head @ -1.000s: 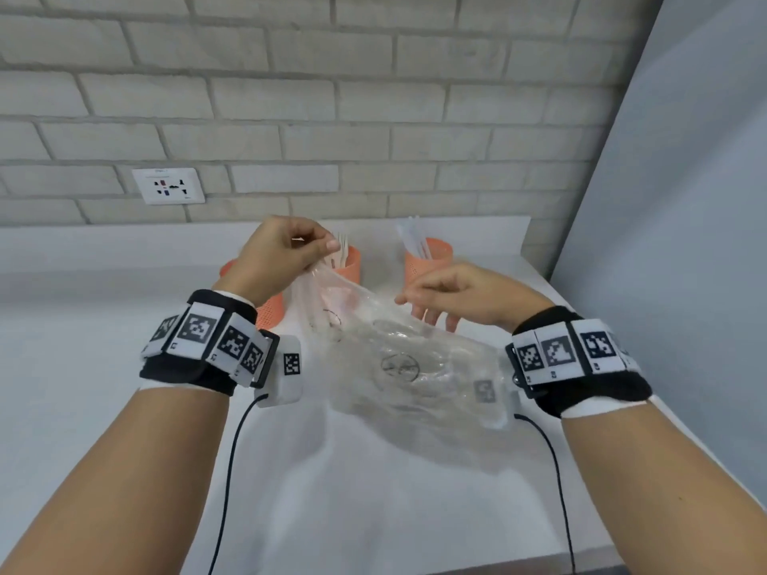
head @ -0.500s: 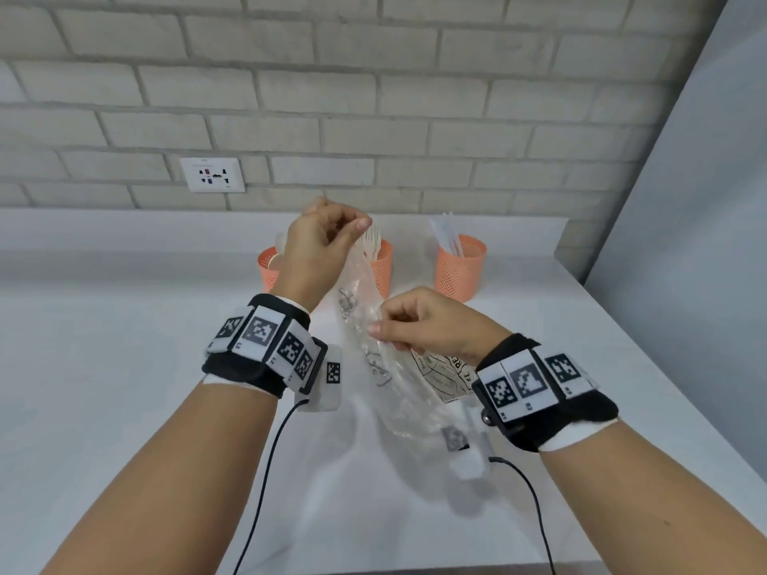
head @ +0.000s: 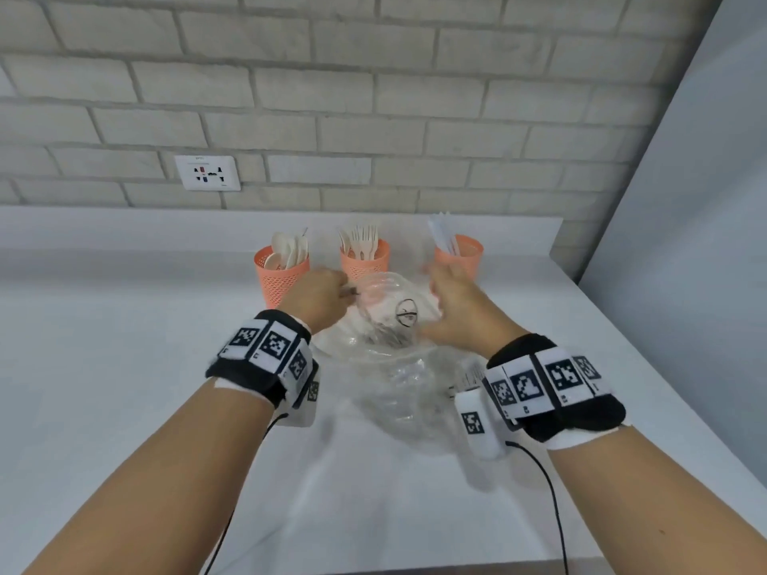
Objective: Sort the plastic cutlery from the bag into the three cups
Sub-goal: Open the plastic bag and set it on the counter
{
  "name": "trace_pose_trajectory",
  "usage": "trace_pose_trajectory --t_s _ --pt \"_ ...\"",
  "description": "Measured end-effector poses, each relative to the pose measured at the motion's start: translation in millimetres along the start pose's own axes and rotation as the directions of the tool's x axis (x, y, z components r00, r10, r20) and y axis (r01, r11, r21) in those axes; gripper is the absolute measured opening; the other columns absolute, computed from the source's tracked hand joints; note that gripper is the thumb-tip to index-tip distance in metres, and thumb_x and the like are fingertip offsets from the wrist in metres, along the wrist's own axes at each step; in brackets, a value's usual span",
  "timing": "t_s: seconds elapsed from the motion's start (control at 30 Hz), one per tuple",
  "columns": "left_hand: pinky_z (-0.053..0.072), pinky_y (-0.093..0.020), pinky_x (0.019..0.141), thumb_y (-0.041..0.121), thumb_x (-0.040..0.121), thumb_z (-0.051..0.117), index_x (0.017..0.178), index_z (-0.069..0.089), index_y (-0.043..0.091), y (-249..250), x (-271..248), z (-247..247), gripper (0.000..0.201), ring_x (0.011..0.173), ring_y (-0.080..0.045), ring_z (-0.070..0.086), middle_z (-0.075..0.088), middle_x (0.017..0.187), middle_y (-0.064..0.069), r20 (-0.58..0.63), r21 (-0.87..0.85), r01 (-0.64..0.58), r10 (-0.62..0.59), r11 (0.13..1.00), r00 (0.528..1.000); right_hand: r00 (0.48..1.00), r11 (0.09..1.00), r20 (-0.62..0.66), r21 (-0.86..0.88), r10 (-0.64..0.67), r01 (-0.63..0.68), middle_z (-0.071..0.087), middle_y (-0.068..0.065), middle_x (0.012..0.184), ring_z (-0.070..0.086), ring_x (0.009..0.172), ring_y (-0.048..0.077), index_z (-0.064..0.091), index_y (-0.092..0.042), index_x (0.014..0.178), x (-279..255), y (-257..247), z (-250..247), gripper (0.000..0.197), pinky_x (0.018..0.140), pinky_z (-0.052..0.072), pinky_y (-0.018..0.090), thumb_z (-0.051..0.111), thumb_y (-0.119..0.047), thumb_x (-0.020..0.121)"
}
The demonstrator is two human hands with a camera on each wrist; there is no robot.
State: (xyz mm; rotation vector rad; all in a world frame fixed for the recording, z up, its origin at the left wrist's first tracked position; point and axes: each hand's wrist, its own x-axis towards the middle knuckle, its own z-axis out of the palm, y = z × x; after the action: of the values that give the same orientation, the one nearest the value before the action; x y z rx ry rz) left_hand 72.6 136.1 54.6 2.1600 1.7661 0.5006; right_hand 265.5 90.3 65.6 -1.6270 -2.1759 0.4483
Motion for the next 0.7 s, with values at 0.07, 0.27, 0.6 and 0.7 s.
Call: trace_pose_trajectory --t_s 0.07,0.27,0.6,0.7 --pt "0.046 -0.036 0.070 0.004 0.092 0.048 0.076 0.051 0.008 -5 5 4 0.017 0.071 -0.025 0.057 0.054 0.071 -0.003 0.042 -0.436 0.168 -0.167 0.884 0.985 0.920 0.981 0.344 -0.090 0.190 -0.169 0.058 0.010 0.115 0.058 0.091 0.020 0.053 -0.009 0.115 -9 14 11 0.031 0.076 0.053 0.027 0.060 -0.014 0.085" --pt "0.053 -0.030 0.073 0.012 0.092 0.051 0.110 0.059 0.010 -10 -1 9 0.019 0.081 -0.016 0.061 0.065 0.100 -0.005 0.473 -0.730 0.389 0.005 0.562 0.881 0.813 0.327 0.508 0.746 0.285 -0.581 0.052 0.025 0.126 0.068 0.079 0.033 0.046 0.001 0.120 -5 68 18 0.026 0.058 0.059 0.036 0.043 -0.002 0.094" --pt "0.055 -0.021 0.049 0.011 0.090 0.058 0.108 0.057 0.005 -37 -2 24 0.019 0.067 -0.018 0.065 0.065 0.094 -0.011 0.387 -0.569 0.454 -0.264 0.686 0.884 0.974 -0.036 0.204 0.979 0.099 -0.202 0.064 0.013 0.079 0.058 0.066 0.018 0.067 -0.004 0.094 11 56 2 0.026 0.064 0.050 0.025 0.068 0.001 0.068" --pt "0.056 -0.021 0.049 -0.001 0.093 0.046 0.094 0.059 -0.002 -44 -4 13 0.013 0.051 -0.016 0.067 0.070 0.069 -0.010 0.460 -0.819 0.519 -0.261 0.242 0.848 0.940 0.316 0.342 0.892 -0.002 -0.324 0.069 0.009 0.091 0.064 0.076 0.015 0.067 -0.005 0.105 -3 63 6 0.027 0.058 0.055 0.023 0.061 -0.001 0.079"
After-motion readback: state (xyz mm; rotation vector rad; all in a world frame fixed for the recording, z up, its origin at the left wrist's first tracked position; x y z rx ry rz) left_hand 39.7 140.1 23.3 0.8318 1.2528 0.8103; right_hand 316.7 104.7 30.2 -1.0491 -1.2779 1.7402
